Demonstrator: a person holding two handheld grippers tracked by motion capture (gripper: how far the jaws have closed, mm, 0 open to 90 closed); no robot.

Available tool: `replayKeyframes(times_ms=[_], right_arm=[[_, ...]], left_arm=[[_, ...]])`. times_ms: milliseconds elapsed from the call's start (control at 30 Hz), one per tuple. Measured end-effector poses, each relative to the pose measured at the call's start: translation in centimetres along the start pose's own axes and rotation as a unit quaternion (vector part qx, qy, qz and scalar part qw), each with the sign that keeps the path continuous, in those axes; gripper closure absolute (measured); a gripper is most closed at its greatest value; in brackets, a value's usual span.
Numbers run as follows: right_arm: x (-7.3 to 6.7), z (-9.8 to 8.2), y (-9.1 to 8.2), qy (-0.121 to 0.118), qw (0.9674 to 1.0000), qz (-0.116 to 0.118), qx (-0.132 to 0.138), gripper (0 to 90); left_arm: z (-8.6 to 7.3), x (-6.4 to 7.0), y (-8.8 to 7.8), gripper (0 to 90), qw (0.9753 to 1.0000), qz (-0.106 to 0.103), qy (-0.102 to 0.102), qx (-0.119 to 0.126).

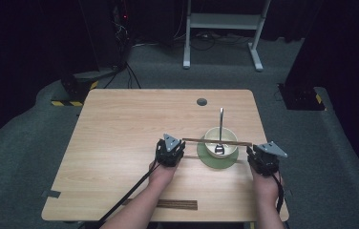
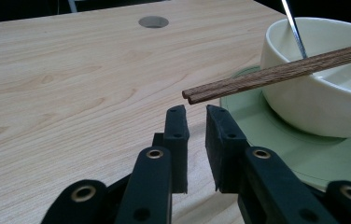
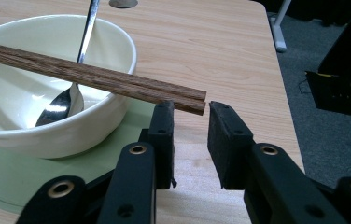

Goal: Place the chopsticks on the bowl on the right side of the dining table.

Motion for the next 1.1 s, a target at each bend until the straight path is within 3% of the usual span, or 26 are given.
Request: replayKeyframes(times_ms=[400,533,700,900,967,1100], right_arm=[[0.0,-0.1,-0.1,-0.002,1.0,-0.002,0.0,65.2],[-0.1,-0.1,-0.4,0.001,0.9999,0.011,0.004,55.4],[-0.5,0.3,-0.7,0.005,0.9998,0.012,0.016,44.7],[-2.2,1.1,-1.1,-0.013,0.9993,0.022,0.026,34.8],[-2.9,1.3,-1.2,-0.015,0.9991,0.031,0.026,32.6],[-5.1,1.6,-1.4,-0.018,0.9979,0.057,0.024,30.1]], left_arm=[[-0.1,0.0,-0.2,62.3,1.0,0.001,0.006,-0.004],[-0.3,-0.2,-0.1,60.4,0.9999,-0.008,0.002,-0.01],[-0.2,-0.6,-0.7,52.9,0.9996,-0.022,0.014,-0.012],[-1.2,-3.4,-3.0,41.9,0.9981,-0.044,0.023,-0.037],[-1.7,-4.7,-4.4,39.8,0.998,-0.038,0.033,-0.038],[-3.2,-8.2,-7.6,38.4,0.9986,-0.013,0.033,-0.04]])
Point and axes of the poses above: each handheld gripper's, and its own axes: y roughly forward along the jaws, z roughly out of its top, x roughly to its right, the point moved 1 cm from there along y, roughly forward along the jaws, and after that the axes turned 3 degrees about y, right-handed, at the moved point
